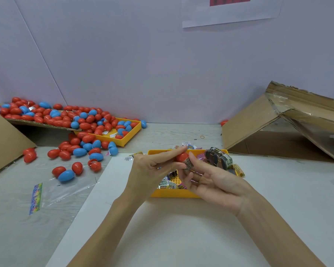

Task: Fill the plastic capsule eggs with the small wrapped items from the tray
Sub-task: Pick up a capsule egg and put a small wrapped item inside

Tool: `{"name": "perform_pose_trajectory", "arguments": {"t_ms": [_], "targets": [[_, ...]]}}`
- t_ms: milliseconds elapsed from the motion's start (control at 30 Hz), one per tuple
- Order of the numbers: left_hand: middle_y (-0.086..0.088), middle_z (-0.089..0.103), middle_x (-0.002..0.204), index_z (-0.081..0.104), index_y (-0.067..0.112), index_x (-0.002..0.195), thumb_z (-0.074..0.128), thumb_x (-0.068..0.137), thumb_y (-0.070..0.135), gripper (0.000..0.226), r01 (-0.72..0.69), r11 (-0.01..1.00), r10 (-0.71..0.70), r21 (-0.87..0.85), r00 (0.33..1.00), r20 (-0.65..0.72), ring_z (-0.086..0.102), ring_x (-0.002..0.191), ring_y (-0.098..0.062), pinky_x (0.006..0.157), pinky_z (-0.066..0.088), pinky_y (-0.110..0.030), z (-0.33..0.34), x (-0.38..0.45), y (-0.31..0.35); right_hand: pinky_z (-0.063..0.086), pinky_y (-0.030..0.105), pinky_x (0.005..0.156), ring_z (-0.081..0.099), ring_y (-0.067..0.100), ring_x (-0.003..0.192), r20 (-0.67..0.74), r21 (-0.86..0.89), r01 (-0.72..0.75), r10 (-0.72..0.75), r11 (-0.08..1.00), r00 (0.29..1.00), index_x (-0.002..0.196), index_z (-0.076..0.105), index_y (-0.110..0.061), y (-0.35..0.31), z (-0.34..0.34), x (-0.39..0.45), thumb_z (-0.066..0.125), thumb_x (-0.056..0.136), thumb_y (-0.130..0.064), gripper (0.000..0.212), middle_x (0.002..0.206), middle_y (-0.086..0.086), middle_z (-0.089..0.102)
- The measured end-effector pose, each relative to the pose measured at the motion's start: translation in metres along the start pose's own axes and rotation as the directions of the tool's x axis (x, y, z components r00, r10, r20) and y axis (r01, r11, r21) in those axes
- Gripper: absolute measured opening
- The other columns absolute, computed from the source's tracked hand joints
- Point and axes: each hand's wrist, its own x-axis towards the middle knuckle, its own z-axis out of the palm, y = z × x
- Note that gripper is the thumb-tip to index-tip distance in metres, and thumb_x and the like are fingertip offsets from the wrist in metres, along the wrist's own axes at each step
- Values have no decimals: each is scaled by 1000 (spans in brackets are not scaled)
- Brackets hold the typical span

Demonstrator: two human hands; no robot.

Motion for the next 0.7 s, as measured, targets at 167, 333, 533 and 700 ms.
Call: {"name": "perform_pose_trajectory", "arguments": {"t_ms": [167, 333, 533, 700], "targets": [[-1, 78, 106, 72, 10, 123, 74, 86, 11, 37, -5, 999, 6, 39, 1000, -15, 50, 56, 6, 61, 43, -3, 3, -2, -5, 52, 17, 59, 70, 21, 87, -41, -33, 72, -73, 997, 996, 123, 71, 2, 4, 4, 0, 85, 66, -15, 61, 101, 11, 67], [7, 75, 116, 72, 15, 122, 75, 85, 16, 37, 105, 984, -105, -141, 994, 11, 72, 103, -5, 90, 55, -18, 3, 0, -3, 53, 17, 60, 70, 20, 85, -38, -84, 95, -99, 992, 994, 116, 74, 1, 2, 5, 0, 81, 72, -18, 49, 93, 10, 71], [6, 74, 118, 72, 16, 121, 74, 84, 17, 37, 171, 941, -166, -293, 985, 43, 69, 115, -13, 95, 54, -22, 4, 2, -1, 56, 20, 66, 73, 24, 92, 0, -106, 76, -77, 991, 997, 96, 80, -2, -2, 3, -2, 78, 77, -17, 24, 97, 13, 73], [6, 73, 122, 68, 12, 125, 71, 84, 15, 41, 179, 931, -164, -318, 984, 73, 67, 119, -14, 97, 54, -24, 2, 1, -2, 54, 18, 65, 73, 23, 92, -7, -81, 72, -73, 994, 997, 102, 79, -1, 0, 5, -5, 78, 77, -15, 29, 98, 14, 73]]}}
